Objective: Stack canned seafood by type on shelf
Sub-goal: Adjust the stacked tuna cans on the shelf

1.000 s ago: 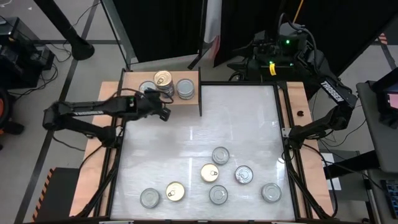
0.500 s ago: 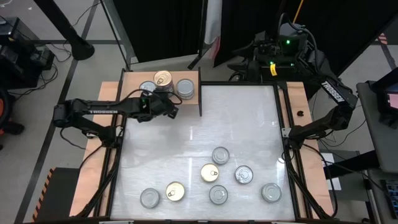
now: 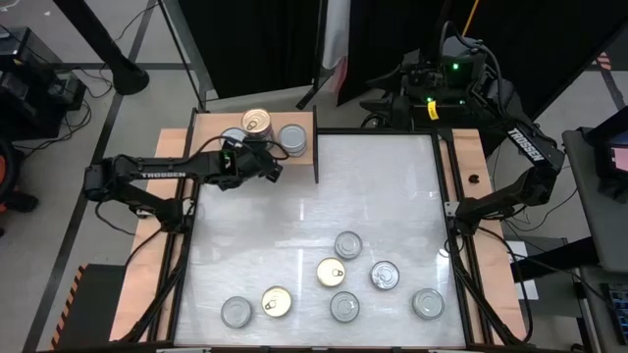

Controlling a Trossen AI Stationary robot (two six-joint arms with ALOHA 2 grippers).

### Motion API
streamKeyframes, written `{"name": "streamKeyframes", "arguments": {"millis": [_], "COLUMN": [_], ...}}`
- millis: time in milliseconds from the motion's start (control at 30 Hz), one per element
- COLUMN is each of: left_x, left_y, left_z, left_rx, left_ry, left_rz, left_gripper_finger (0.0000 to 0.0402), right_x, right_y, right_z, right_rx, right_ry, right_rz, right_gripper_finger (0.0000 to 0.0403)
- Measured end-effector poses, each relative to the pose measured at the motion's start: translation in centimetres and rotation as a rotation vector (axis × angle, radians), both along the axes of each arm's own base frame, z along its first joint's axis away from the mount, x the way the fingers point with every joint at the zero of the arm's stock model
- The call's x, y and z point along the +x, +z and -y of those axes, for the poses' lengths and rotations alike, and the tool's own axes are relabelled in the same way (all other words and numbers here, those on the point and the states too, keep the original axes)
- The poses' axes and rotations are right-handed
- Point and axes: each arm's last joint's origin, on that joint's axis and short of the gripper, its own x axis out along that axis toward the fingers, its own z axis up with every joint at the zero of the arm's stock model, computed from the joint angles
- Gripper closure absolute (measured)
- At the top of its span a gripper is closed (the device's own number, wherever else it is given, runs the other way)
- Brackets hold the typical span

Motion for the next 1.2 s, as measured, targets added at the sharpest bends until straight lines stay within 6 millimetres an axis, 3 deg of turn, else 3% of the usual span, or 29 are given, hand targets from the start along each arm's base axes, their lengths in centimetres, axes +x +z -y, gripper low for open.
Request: {"name": "streamKeyframes", "arguments": {"millis": [267, 433, 933, 1200], "left_x": [1.3, 2.3, 5.2, 5.6], "left_y": [0.5, 1.0, -1.8, -2.3], "left_z": [0.5, 0.8, 1.1, 0.6], "left_rx": [-0.142, -0.106, -0.123, -0.06], "left_ry": [-0.158, -0.182, -0.208, -0.145], "left_rz": [0.165, 0.262, 0.256, 0.245], "left_gripper_finger": [0.0391, 0.0391, 0.0392, 0.0392], "right_x": [0.0, 0.0, 0.0, 0.0], "right_y": [0.0, 0.0, 0.0, 0.0], "right_z": [0.0, 0.0, 0.0, 0.0], "right_rx": [-0.007, -0.008, 0.001, 0.016], "right_ry": [0.001, -0.002, -0.005, -0.008], "right_rz": [-0.001, -0.001, 0.001, 0.004], "right_gripper_finger": [0.0023, 0.0023, 0.0023, 0.0023]}}
